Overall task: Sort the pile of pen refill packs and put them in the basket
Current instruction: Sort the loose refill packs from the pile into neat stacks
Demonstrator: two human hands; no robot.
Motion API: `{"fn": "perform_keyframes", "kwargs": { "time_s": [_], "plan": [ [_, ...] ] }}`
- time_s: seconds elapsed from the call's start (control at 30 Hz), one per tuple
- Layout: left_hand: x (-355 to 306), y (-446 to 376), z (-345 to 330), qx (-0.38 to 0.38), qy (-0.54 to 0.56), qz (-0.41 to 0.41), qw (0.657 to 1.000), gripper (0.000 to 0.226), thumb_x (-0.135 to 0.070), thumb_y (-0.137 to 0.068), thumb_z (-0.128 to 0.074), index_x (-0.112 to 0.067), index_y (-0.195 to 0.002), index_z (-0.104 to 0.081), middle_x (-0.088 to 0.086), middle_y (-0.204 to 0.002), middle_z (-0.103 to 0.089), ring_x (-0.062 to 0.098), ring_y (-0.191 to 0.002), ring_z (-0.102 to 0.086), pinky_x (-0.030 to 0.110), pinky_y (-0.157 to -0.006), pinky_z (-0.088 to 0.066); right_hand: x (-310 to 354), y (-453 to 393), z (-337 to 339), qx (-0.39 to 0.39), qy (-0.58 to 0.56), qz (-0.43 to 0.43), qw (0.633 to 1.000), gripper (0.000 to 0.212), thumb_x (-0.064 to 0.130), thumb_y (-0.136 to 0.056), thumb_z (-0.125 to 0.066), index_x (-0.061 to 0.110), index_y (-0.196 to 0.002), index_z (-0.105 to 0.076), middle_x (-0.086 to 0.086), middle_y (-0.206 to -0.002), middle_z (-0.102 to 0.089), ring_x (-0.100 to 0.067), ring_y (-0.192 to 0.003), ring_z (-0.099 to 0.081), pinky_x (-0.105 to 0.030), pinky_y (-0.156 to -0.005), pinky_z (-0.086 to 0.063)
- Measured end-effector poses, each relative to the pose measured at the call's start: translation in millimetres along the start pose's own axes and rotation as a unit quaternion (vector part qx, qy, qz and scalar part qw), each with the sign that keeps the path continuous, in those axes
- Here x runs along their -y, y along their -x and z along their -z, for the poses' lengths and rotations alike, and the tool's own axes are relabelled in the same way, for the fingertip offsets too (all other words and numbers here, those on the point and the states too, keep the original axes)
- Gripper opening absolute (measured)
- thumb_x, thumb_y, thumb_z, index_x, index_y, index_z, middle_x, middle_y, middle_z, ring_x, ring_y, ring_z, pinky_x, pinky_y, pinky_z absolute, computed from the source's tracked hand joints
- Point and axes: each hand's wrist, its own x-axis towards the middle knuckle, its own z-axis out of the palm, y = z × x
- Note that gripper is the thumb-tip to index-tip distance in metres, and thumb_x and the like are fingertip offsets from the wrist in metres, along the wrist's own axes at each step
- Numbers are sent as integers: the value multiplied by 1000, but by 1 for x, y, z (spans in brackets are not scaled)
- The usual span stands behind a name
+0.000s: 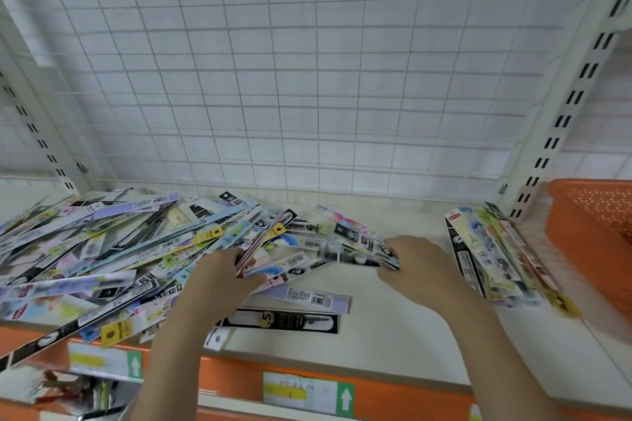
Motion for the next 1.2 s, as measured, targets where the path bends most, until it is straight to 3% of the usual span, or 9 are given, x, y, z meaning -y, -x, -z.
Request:
{"fn": "perform_keyframes", "kwargs": {
  "time_s": [0.2, 0.3, 0.4, 0.63, 0.77, 0.9, 1.07, 1.2],
  "plan": [
    [-5, 1, -2, 7, -27, -1, 1000, 22, -29, -85, -64, -11, -76, -54, 0, -63, -48, 13, -56, -41, 23, -51, -29, -11, 7, 12, -71, -67, -37, 995, 32, 30, -87, -52, 21, -66, -29, 1, -59, -41, -19, -56, -40, -28, -46, -24],
    [-5, 3, -3, 18, -44, 6, 999, 36, -27, -85, -62, -16, -60, -38, 0, -56, -42, 13, -50, -35, 26, -48, -24, -13, 7, 12, -82, -129, -47, 987, 14, 25, -89, -52, 15, -92, -42, 2, -66, -46, -14, -55, -44, -27, -46, -28],
    [-2, 5, -2, 22, -33, 8, 999, 37, -26, -86, -61, -16, -60, -37, 1, -56, -41, 14, -50, -35, 26, -48, -24, -14, 4, 10, -97, -127, -46, 986, 27, 24, -89, -53, 11, -112, -44, 6, -72, -48, -19, -65, -49, -25, -48, -31],
    [6, 14, 11, -44, -24, 18, 999, 37, -23, -93, -52, -17, -60, -35, 0, -53, -38, 15, -48, -35, 27, -46, -25, -15, -35, -1, -37, -99, -62, 992, 19, 30, -87, -54, 11, -86, -53, -4, -79, -55, -28, -78, -53, -31, -59, -36],
    [16, 16, 18, -80, -31, 31, 996, 32, -23, -93, -50, -15, -64, -41, 1, -54, -43, 16, -50, -40, 27, -46, -27, -4, -64, -7, -31, -27, -42, 998, 22, 30, -89, -53, 9, -93, -58, -11, -98, -58, -26, -79, -50, -29, -64, -38],
    [25, 17, 22, -97, -30, 37, 994, 28, -24, -93, -51, -14, -67, -47, 0, -51, -46, 16, -48, -43, 26, -45, -28, 6, -84, -8, 3, 2, -36, 999, 34, 36, -89, -54, 7, -106, -58, -11, -112, -48, -30, -98, -55, -29, -71, -39],
    [29, 17, 20, -97, -38, 43, 994, 32, -23, -92, -52, -19, -63, -41, -1, -50, -45, 14, -46, -41, 25, -44, -26, 9, -92, -15, 52, 31, -31, 998, 39, 43, -87, -55, 11, -110, -58, -8, -113, -54, -28, -103, -56, -29, -71, -38],
    [28, 12, 17, -93, -23, 36, 995, 29, -24, -92, -52, -15, -65, -45, 0, -51, -47, 17, -48, -44, 27, -46, -30, 11, -92, -13, 37, 71, -18, 997, 25, 30, -86, -57, 14, -106, -57, -4, -104, -60, -24, -89, -58, -24, -55, -31]
  ]
}}
